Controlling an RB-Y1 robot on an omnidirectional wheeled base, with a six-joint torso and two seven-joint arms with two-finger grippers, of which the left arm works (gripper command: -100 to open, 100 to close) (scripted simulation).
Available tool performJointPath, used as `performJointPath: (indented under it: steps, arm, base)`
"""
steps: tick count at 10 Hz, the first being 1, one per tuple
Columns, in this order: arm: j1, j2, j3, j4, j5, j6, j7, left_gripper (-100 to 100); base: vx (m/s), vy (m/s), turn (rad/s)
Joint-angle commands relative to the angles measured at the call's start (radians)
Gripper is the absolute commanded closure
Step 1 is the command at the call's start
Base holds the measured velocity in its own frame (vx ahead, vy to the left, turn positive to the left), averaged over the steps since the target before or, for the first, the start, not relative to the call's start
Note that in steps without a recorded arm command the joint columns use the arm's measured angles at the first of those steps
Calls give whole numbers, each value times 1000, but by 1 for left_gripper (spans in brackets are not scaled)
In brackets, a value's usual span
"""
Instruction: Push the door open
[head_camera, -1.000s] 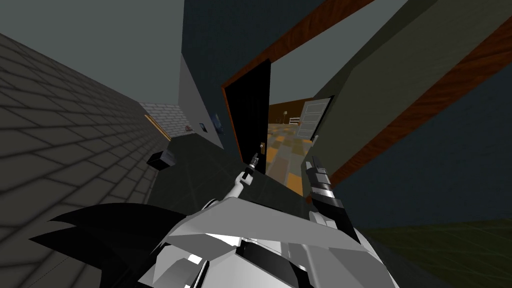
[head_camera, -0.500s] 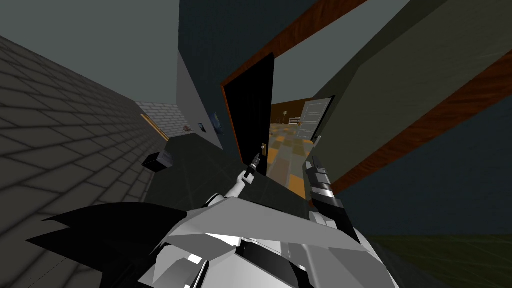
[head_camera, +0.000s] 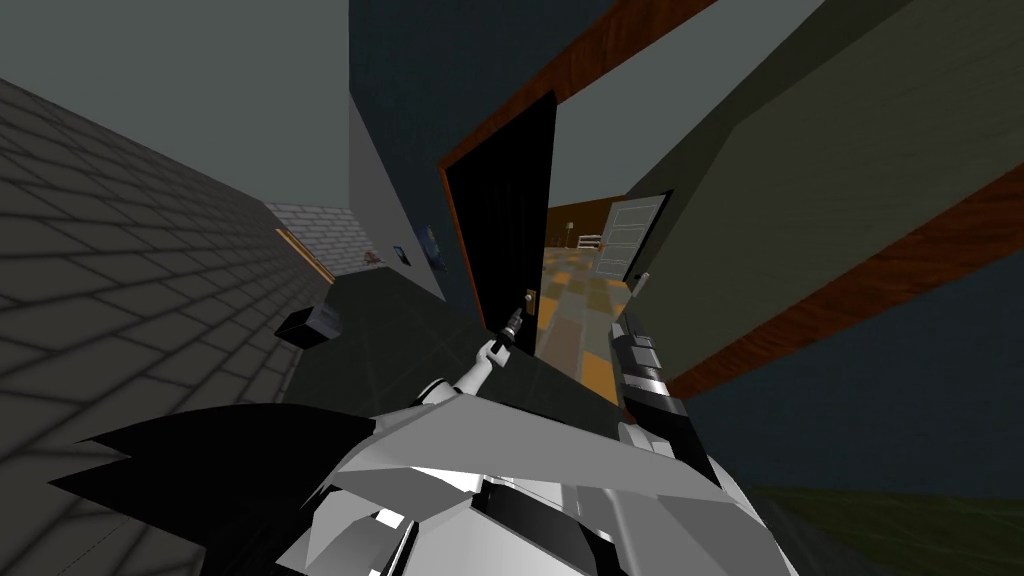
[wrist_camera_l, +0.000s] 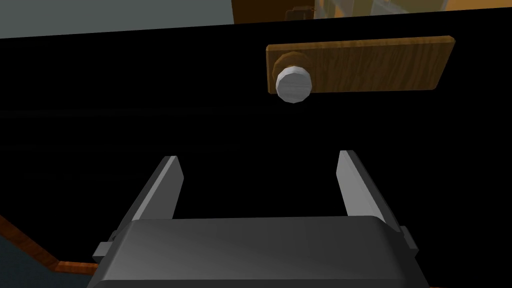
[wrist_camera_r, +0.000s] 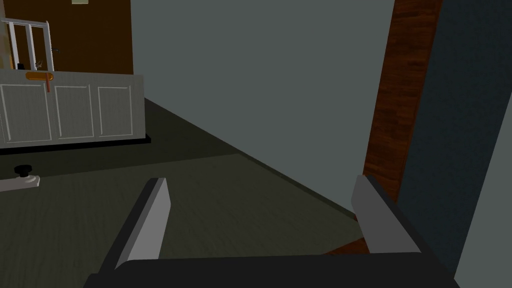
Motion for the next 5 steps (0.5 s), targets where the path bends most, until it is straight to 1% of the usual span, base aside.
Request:
performJointPath:
  steps: [1, 4, 5]
  arm:
    - [-19, -3, -6, 29, 0, 3, 8, -100]
    - [-50, -5, -17, 78, 1, 4, 20, -100]
    - [-67, -7, -22, 104, 1, 4, 27, -100]
  base:
    - [81, 62, -11]
    - [89, 52, -10]
    - [116, 65, -15]
